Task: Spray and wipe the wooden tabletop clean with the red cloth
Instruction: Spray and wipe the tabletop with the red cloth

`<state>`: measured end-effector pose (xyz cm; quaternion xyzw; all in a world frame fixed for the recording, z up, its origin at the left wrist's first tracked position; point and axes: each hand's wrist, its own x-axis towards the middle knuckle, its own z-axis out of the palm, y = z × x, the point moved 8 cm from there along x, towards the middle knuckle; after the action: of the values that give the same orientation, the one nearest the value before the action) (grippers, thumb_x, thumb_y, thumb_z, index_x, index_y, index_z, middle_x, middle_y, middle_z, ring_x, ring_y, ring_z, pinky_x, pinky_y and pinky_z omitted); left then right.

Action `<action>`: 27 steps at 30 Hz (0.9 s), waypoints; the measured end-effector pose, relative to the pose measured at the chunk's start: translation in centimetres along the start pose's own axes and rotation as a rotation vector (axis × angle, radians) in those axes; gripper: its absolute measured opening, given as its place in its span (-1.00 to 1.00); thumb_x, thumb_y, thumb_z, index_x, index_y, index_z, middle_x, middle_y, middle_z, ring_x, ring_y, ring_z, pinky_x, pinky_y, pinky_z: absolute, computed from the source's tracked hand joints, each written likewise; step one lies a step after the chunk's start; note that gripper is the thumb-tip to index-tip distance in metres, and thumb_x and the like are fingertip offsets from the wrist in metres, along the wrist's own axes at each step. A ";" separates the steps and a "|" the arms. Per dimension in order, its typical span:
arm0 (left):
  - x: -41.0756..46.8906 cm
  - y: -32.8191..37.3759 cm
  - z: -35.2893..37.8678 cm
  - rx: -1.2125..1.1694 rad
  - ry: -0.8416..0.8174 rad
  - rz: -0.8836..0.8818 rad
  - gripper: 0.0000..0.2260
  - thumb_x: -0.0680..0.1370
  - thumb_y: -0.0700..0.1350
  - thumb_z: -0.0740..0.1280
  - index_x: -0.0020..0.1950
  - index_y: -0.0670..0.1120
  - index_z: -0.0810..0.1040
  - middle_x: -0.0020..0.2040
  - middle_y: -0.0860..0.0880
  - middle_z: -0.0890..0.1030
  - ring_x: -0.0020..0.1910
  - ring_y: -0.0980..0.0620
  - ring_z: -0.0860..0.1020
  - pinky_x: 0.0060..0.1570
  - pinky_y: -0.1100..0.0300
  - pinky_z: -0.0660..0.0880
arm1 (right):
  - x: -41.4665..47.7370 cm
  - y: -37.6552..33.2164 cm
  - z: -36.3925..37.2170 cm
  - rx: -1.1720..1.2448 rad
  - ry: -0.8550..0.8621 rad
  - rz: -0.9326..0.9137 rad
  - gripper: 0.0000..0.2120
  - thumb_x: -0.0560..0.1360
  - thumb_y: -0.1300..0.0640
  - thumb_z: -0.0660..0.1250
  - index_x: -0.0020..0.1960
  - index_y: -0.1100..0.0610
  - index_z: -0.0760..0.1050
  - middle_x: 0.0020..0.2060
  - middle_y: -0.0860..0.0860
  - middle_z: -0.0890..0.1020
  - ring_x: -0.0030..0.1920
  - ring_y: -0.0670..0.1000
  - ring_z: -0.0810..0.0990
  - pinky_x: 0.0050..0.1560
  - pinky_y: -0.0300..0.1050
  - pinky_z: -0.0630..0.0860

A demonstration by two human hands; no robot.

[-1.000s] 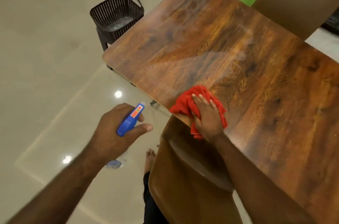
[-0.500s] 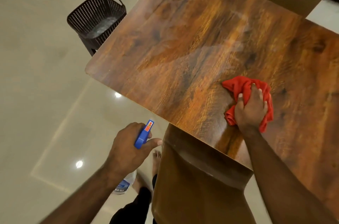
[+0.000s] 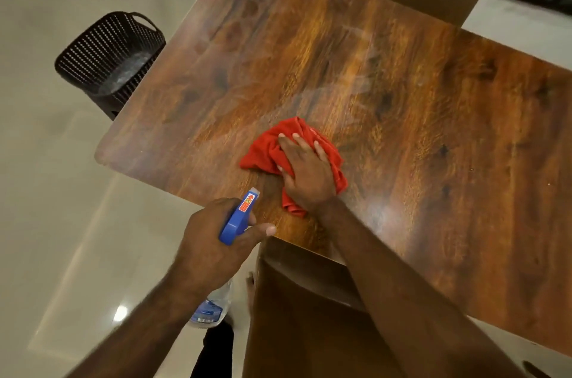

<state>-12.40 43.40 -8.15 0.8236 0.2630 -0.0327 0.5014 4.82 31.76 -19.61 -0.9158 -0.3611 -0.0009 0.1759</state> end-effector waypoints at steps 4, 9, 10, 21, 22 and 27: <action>1.9 -0.2 0.7 -0.010 0.024 -0.044 -0.62 0.36 0.27 0.45 -0.28 -0.02 0.49 -0.42 0.04 0.47 -0.42 0.07 0.45 -0.28 0.20 0.45 | -2.2 12.3 -4.1 -0.004 0.102 0.427 -0.43 0.65 -0.06 0.19 0.63 0.05 0.26 0.57 0.10 0.41 0.61 0.10 0.28 0.61 0.28 0.14; 3.4 0.0 0.9 -0.010 -0.010 -0.004 -0.58 0.34 0.35 0.43 -0.29 0.01 0.49 -0.43 0.04 0.49 -0.43 0.07 0.48 -0.29 0.17 0.51 | -5.8 23.0 -8.5 -0.030 0.225 0.849 -0.35 0.65 -0.17 0.11 0.66 0.09 0.22 0.60 0.18 0.34 0.63 0.16 0.24 0.62 0.28 0.08; 3.6 0.0 0.9 -0.013 -0.024 0.010 -0.56 0.34 0.38 0.44 -0.29 0.02 0.50 -0.43 0.04 0.50 -0.42 0.07 0.50 -0.28 0.16 0.54 | -5.2 23.2 -8.7 -0.038 0.232 0.878 -0.36 0.66 -0.16 0.13 0.66 0.10 0.21 0.60 0.18 0.33 0.63 0.16 0.22 0.62 0.28 0.06; 4.0 -0.3 -0.8 0.007 -0.044 0.013 -0.63 0.36 0.25 0.48 -0.19 -0.04 0.56 -0.36 0.03 0.56 -0.38 0.09 0.53 -0.26 0.32 0.43 | 10.5 13.8 -3.9 0.002 0.062 0.586 -0.29 0.68 -0.25 0.10 0.69 0.13 0.12 0.66 0.08 0.24 0.68 0.10 0.10 0.65 0.24 -0.06; 3.9 -0.4 -1.1 0.016 -0.041 0.008 -0.64 0.35 0.23 0.47 -0.18 -0.05 0.57 -0.35 0.01 0.57 -0.37 0.08 0.53 -0.26 0.31 0.43 | 11.2 11.5 -3.0 0.000 0.034 0.514 -0.29 0.68 -0.26 0.09 0.69 0.12 0.12 0.66 0.06 0.24 0.68 0.10 0.10 0.65 0.23 -0.05; 3.7 -0.9 -2.5 0.061 -0.015 -0.025 -0.59 0.34 0.33 0.40 -0.17 -0.02 0.55 -0.32 0.01 0.57 -0.35 0.04 0.52 -0.28 0.30 0.38 | 10.1 -1.0 2.0 -0.007 -0.047 0.231 -0.30 0.65 -0.24 0.09 0.68 0.10 0.16 0.65 0.02 0.27 0.67 0.10 0.14 0.64 0.23 0.02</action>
<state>-10.18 47.30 -8.81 0.8350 0.2683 -0.0533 0.4775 11.32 39.79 -19.89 -0.9516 -0.2573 0.0394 0.1632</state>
